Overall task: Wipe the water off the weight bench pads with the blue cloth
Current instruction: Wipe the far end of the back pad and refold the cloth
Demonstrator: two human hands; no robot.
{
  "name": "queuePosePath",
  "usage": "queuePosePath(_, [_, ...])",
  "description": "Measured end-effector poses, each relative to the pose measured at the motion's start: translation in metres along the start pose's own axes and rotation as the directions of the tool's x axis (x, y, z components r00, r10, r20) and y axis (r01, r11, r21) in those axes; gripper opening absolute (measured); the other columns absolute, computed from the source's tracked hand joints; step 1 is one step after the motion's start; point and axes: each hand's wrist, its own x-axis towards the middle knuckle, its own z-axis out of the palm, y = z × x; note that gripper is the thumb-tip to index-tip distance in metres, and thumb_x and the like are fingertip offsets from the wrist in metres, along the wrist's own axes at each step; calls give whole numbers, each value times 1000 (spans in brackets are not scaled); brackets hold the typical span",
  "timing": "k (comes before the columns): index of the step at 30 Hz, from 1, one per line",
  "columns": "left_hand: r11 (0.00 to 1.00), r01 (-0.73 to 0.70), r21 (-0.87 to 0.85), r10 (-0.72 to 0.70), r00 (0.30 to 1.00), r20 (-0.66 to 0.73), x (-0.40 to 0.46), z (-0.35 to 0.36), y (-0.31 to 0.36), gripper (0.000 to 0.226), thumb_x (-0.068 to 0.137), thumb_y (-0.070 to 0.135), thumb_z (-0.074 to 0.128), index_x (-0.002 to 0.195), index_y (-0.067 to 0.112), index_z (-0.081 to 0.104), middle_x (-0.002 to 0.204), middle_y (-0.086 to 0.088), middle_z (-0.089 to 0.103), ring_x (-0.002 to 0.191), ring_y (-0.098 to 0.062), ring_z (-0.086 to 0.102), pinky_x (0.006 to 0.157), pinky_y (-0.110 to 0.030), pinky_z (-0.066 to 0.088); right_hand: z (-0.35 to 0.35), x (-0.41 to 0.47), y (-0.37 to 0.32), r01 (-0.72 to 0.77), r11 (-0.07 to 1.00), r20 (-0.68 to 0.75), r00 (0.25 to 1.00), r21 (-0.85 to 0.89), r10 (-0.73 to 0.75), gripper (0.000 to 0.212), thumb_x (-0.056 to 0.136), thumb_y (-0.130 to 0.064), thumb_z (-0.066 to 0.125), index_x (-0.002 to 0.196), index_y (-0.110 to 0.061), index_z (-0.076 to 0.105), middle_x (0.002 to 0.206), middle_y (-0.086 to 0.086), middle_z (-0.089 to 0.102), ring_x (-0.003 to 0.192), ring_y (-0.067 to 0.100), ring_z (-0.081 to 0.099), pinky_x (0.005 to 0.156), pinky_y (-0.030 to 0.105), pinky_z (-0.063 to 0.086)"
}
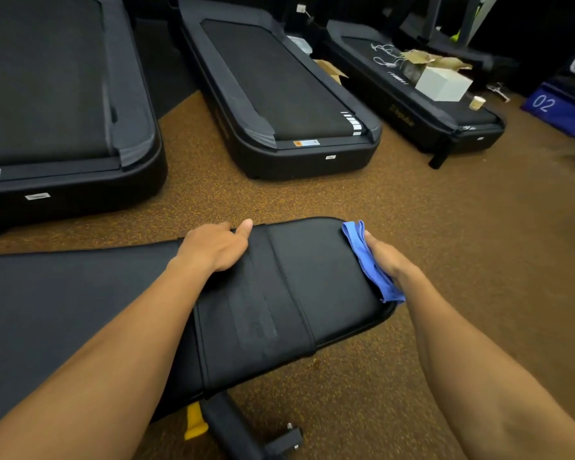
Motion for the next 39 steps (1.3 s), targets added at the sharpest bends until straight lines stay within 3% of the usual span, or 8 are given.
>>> queuePosePath(3, [1000,11,-28,-11,1000,5,-2,-2,0,83,95,74,14,154,21,40,159,-10,40,147,-34,33,116,-48,27,8,-49,0,-31,1000,-97,995,-1,30,100,71,-96,40,124,-17,70,124,6,71,113,28,67,107,45,46])
queuePosePath(6, [999,22,-40,-21,1000,18,-4,-3,1,85,94,76,14,155,21,38,160,-10,37,148,-35,31,116,-49,26,16,-73,4,-28,1000,-203,979,-10,26,79,96,-70,35,133,-6,63,135,15,63,122,31,60,105,39,43])
queuePosePath(13, [997,-33,-74,32,999,-12,-19,-6,7,76,101,65,18,158,15,28,166,-12,24,155,-32,11,122,-48,12,31,-91,13,-58,997,-360,930,57,75,74,97,-63,38,136,-2,57,140,18,57,126,37,55,105,43,42])
queuePosePath(18, [987,-144,-67,141,988,-57,-25,12,13,74,102,63,21,159,16,26,169,-10,9,156,-27,-6,124,-49,-6,44,-100,19,-66,987,-460,879,145,126,66,98,-57,41,132,-3,58,135,18,59,119,36,58,93,40,44])
queuePosePath(21, [971,-214,-103,208,976,-63,-36,21,25,71,103,60,24,159,16,27,169,-9,7,156,-24,-8,124,-47,-9,51,-106,21,-72,981,-490,858,178,152,63,99,-55,42,132,-4,56,134,18,59,118,37,58,88,39,42])
queuePosePath(25, [931,-327,-161,311,944,-114,-54,28,39,63,105,54,29,156,17,34,169,-8,13,156,-22,-5,124,-46,-8,63,-112,24,-63,951,-510,832,304,218,64,98,-58,44,137,-7,52,136,16,58,119,38,58,93,43,45])
queuePosePath(33, [897,-401,-184,389,916,-99,-89,41,40,59,106,50,32,155,18,37,168,-5,18,156,-19,-2,125,-43,-5,106,-140,21,56,818,-532,785,572,317,58,100,-41,53,141,-3,39,131,19,61,110,38,64,78,34,41])
queuePosePath(39, [867,-451,-211,436,893,-115,-124,39,18,56,106,49,34,153,20,40,168,-2,21,156,-16,1,126,-39,-3,139,-162,19,72,721,-436,836,689,333,52,102,-41,49,136,-3,45,126,15,64,98,33,62,81,35,41])
